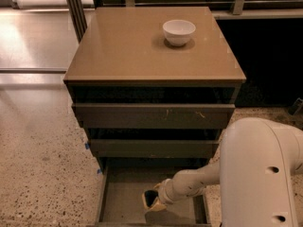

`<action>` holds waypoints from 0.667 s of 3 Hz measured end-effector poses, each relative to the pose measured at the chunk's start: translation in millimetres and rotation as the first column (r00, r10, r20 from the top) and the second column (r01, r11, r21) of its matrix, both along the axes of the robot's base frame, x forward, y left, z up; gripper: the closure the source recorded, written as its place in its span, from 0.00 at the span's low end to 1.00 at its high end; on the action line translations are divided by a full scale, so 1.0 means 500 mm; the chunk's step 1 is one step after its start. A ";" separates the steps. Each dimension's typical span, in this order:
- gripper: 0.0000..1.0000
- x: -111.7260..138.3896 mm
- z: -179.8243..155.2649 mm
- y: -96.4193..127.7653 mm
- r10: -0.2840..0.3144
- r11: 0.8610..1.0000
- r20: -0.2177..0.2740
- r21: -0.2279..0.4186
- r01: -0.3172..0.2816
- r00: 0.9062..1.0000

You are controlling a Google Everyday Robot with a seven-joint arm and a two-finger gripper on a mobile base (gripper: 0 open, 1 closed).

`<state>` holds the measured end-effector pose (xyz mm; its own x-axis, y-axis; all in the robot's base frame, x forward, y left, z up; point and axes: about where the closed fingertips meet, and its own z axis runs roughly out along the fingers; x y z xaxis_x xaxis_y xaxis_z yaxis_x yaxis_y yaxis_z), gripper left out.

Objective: Place sponge into bottom drawer

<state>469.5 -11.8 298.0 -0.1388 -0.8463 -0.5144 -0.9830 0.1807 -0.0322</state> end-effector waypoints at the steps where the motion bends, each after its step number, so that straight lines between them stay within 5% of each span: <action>1: 1.00 0.003 -0.057 0.005 0.016 0.999 -0.049 0.031 -0.014 0.999; 2: 1.00 0.010 -0.177 0.029 0.010 0.992 -0.182 0.126 0.013 0.983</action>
Offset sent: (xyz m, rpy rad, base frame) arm 0.0784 0.0230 -0.1229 0.2527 0.2037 -0.0881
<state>474.4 2.7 209.4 -0.2411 -0.7757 -0.5833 -0.9700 0.1737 0.1699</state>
